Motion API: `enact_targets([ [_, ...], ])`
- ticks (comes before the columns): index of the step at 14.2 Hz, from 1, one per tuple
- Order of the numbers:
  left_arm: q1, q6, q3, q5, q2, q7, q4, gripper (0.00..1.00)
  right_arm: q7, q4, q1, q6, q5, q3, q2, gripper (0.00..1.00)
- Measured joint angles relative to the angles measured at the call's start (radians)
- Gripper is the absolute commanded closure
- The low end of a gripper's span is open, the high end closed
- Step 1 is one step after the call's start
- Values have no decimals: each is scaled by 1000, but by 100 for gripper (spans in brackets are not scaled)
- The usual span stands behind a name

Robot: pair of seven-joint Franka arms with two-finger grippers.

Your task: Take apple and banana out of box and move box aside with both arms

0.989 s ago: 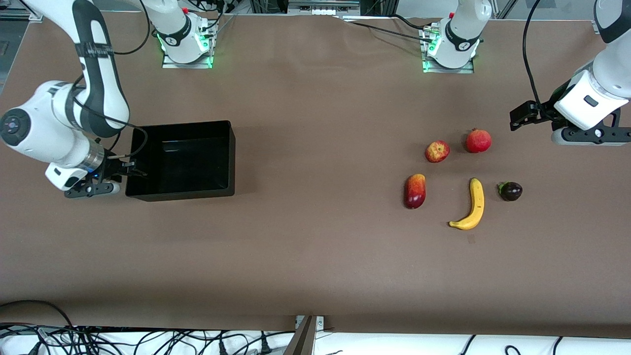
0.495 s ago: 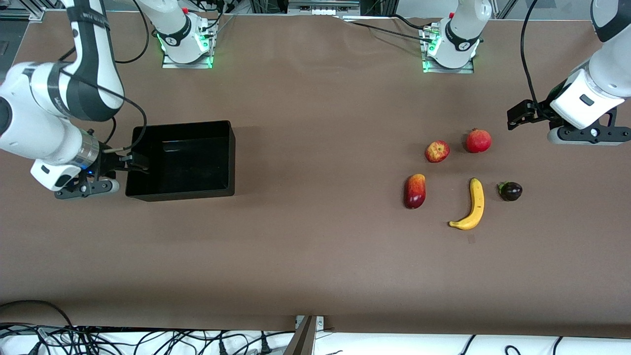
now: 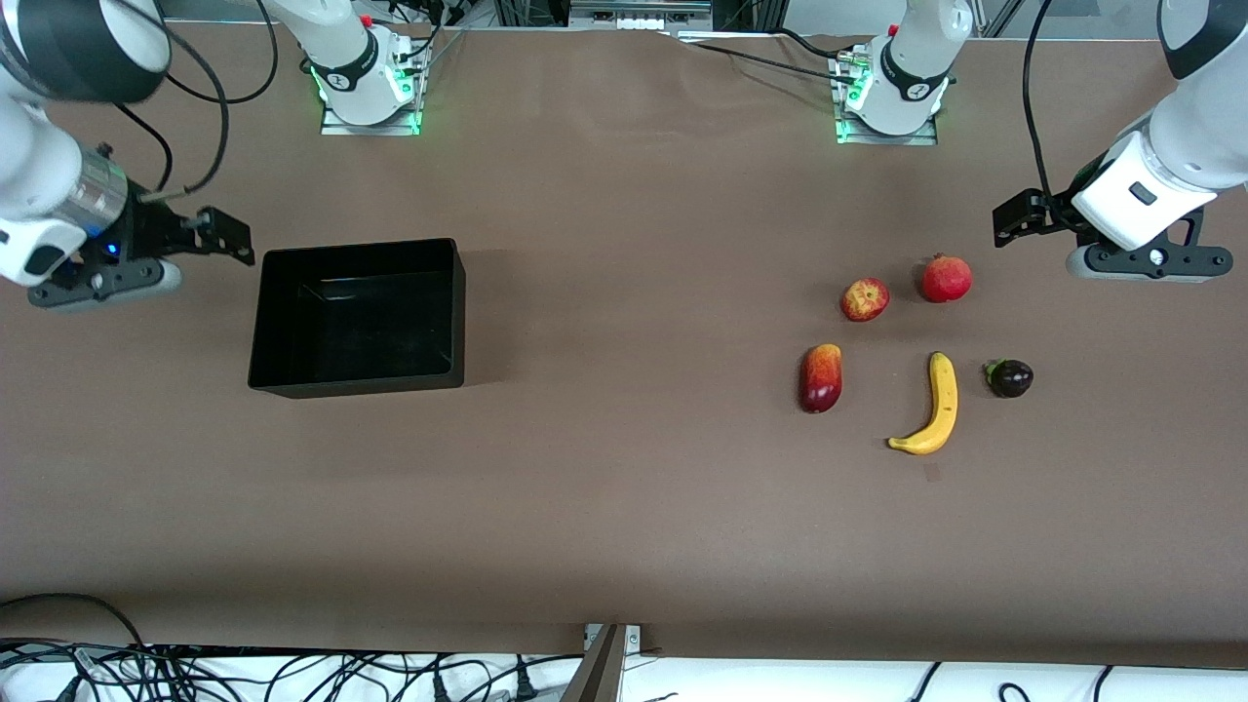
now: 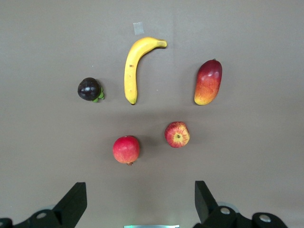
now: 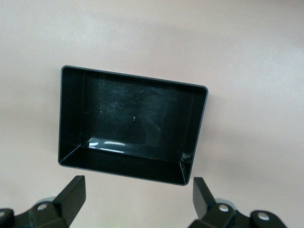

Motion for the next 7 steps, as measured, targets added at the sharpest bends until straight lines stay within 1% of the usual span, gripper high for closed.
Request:
enact_targets([
  [2,0,0,-2,9,0,0,0,0,1,-1,-130,-24,-6,130,-26,0],
  [4,0,0,-2,21,0,0,1,0,1,-2,-244,-30,-8,247,-34,0],
  [6,0,0,-2,26,0,0,1,0,1,-2,-335,-30,-19,350,-36,0],
  [7,0,0,-3,27,0,0,1,0,1,-1,-364,-29,-22,385,-37,0],
])
